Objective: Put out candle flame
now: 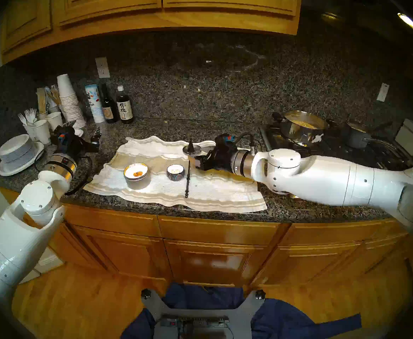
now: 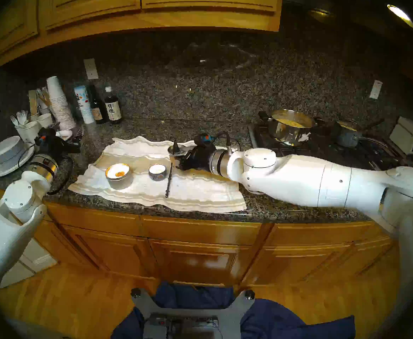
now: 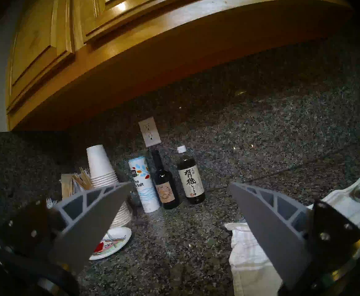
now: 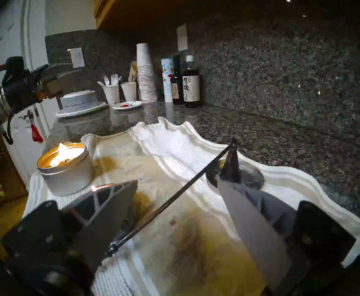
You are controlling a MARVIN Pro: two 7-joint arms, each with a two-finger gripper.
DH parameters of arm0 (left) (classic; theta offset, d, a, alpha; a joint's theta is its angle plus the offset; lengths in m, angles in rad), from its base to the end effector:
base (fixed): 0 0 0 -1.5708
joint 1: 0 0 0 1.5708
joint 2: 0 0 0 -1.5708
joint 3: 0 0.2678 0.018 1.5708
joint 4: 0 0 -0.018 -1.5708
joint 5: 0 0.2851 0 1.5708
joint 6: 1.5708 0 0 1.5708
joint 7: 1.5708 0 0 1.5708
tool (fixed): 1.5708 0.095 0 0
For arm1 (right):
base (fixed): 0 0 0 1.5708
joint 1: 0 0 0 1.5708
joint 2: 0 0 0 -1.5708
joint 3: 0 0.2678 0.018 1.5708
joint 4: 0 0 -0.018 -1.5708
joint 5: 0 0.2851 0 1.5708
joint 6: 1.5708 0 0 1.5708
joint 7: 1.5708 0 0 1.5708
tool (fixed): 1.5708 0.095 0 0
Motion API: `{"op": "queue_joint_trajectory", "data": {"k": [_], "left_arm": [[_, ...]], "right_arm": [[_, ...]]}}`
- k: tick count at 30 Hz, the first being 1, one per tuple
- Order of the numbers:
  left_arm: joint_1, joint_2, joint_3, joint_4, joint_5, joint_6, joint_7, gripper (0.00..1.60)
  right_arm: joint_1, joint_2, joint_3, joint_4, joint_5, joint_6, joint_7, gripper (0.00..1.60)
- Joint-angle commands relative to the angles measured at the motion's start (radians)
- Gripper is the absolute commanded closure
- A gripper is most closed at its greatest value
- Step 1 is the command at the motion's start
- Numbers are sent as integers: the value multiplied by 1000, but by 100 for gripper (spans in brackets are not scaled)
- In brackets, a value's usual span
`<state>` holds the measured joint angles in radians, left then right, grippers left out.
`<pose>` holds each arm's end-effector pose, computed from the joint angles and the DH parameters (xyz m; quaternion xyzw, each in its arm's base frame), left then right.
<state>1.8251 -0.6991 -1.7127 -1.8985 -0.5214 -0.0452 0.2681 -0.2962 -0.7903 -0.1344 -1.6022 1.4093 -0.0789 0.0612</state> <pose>0.3510 0.1818 -0.1441 -0.6298 0.0767 -0.7576 0.1533 0.4336 0.0929 -0.1814 -0.7192 -0.3244 -0.5366 0.2991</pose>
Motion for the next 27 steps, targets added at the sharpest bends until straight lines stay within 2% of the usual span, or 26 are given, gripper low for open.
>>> {"op": "queue_joint_trajectory", "data": {"k": [1,7,10,14,20,27], "left_arm": [[-21,10,-22,-21,0,-12,-1,0],[-21,11,-22,-22,-1,-13,0,0],[-21,12,-21,-22,-1,-13,0,0],[-21,12,-21,-22,-2,-13,0,0],[-21,13,-21,-22,-2,-13,1,0],[-20,14,-21,-22,-3,-13,2,0]], "right_arm": [[28,-53,18,27,-5,3,10,53],[29,-81,13,56,3,10,19,60],[28,-88,9,68,6,13,20,81],[28,-96,4,82,8,15,25,80],[30,-104,0,94,10,17,25,69],[41,-86,2,85,5,14,21,64]]}}
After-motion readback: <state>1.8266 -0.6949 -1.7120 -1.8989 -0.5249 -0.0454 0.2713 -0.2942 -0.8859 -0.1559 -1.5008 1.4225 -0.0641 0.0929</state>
